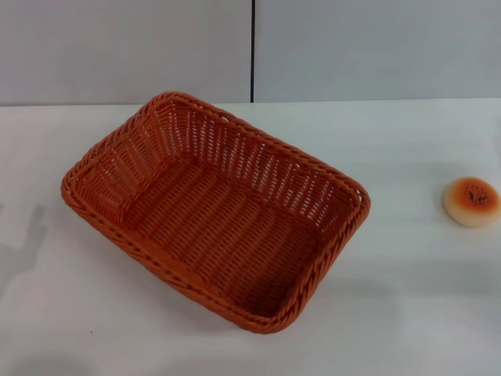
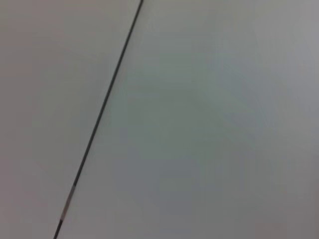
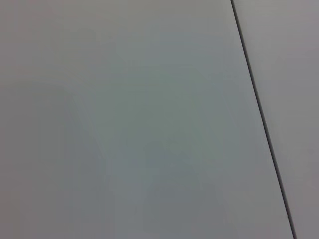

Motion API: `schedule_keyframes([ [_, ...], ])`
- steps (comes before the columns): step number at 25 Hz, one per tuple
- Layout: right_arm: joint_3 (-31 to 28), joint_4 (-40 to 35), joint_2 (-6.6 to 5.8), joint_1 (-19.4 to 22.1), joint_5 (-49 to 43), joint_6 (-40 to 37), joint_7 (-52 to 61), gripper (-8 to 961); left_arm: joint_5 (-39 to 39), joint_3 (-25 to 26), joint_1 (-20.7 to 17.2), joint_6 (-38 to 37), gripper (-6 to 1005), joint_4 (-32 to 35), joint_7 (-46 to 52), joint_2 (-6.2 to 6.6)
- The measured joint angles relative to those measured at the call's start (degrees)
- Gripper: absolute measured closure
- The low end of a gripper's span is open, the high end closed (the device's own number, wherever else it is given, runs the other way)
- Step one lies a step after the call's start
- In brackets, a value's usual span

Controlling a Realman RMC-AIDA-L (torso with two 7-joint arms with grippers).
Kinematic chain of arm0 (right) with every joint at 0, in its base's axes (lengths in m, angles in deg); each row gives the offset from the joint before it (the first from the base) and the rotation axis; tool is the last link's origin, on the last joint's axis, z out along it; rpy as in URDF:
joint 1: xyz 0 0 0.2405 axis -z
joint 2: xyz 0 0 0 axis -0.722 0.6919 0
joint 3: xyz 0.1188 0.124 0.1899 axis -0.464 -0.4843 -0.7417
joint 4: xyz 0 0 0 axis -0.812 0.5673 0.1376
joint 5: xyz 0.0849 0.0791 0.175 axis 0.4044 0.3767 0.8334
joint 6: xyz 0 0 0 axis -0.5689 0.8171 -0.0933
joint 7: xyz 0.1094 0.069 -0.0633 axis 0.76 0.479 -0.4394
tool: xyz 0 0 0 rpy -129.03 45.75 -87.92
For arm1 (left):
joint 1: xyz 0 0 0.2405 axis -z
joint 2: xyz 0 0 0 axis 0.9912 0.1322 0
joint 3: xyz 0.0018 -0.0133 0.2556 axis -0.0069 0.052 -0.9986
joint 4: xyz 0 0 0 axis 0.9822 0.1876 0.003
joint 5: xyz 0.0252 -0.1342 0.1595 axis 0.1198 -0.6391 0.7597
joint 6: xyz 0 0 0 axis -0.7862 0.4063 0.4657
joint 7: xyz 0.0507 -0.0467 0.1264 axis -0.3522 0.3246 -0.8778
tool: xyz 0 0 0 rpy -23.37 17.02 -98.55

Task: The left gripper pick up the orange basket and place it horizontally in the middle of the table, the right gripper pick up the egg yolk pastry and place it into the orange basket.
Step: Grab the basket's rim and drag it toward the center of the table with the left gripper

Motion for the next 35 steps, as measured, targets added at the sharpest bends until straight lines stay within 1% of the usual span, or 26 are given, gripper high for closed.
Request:
schedule_keyframes([
  [8,0.0,0.45,0.05,0.33,-0.93,-0.07,0.0,391,0.02,-1.26,0.8,1.27,333,1.51,-0.42,0.07],
  [11,0.0,0.5,0.1,0.52,-1.14,-0.01,0.0,391,0.02,-3.02,1.07,1.51,332,3.14,-0.42,0.09],
  [13,0.0,0.85,0.2,0.56,-1.15,0.43,-0.01,392,0.02,-3.02,1.07,1.51,331,3.14,-0.42,0.09],
  [16,0.0,1.51,0.1,0.24,-1.17,1.05,-0.01,393,0.02,-3.71,2.44,3.27,330,4.91,1.14,0.13],
  [19,0.0,1.36,0.04,0.17,-1.19,0.7,-0.01,393,0.02,-3.71,2.44,3.27,328,4.91,1.14,0.13],
  [20,-0.05,1.33,0.04,0.28,-1.19,0.36,-0.01,393,0.01,-7.22,5.71,5.23,328,13.38,12.55,0.21],
  [22,-0.2,1.28,0.05,0.52,-1.19,-0.02,0.31,394,0.01,-9.49,7.05,6.64,327,17.4,16.43,0.21],
  [24,-0.13,0.94,0.0,1.04,-1.2,-0.44,1.77,394,0.02,-14.86,8.99,10.33,326,25.74,24.93,0.2],
  [25,-0.13,0.94,0.0,1.04,-1.2,-0.44,1.77,395,0.02,-14.86,8.99,10.33,326,25.74,24.93,0.2],
  [26,-0.09,0.79,-0.02,1.25,-1.19,-0.73,2.03,395,0.07,-17.24,9.3,11.55,326,29.23,28.42,0.18],
  [27,-0.11,0.66,-0.02,1.51,-1.2,-1.06,2.18,395,0.15,-21.06,9.46,13.82,325,35.21,34.04,0.18],
  [28,-0.22,0.57,-0.02,1.74,-1.2,-1.32,2.19,395,0.19,-23.17,9.46,15.15,325,38.74,36.97,0.21],
  [29,-0.5,0.11,-0.02,2.45,-1.15,-2.0,2.2,396,1.58,-27.17,9.3,18.34,324,46.44,43.2,0.2],
  [30,-0.5,0.11,-0.02,2.45,-1.15,-2.0,2.2,396,1.58,-27.17,9.3,18.34,324,46.44,43.2,0.2],
  [32,-0.6,-0.36,-0.01,3.04,-1.01,-2.46,2.2,396,6.09,-30.87,9.17,21.56,323,56.53,51.7,0.12],
  [33,-0.65,-0.43,-0.01,3.24,-0.97,-2.57,2.21,396,8.14,-31.77,9.23,22.31,323,60.44,54.68,0.06],
  [34,-1.16,-0.41,0.07,3.78,-0.84,-2.95,2.22,397,12.61,-33.2,9.54,23.06,322,67.73,61.2,-0.07],
  [35,-1.71,-0.3,0.15,4.04,-0.8,-3.11,2.22,397,15.02,-34.2,9.77,23.53,322,72.05,65.7,-0.1],
])
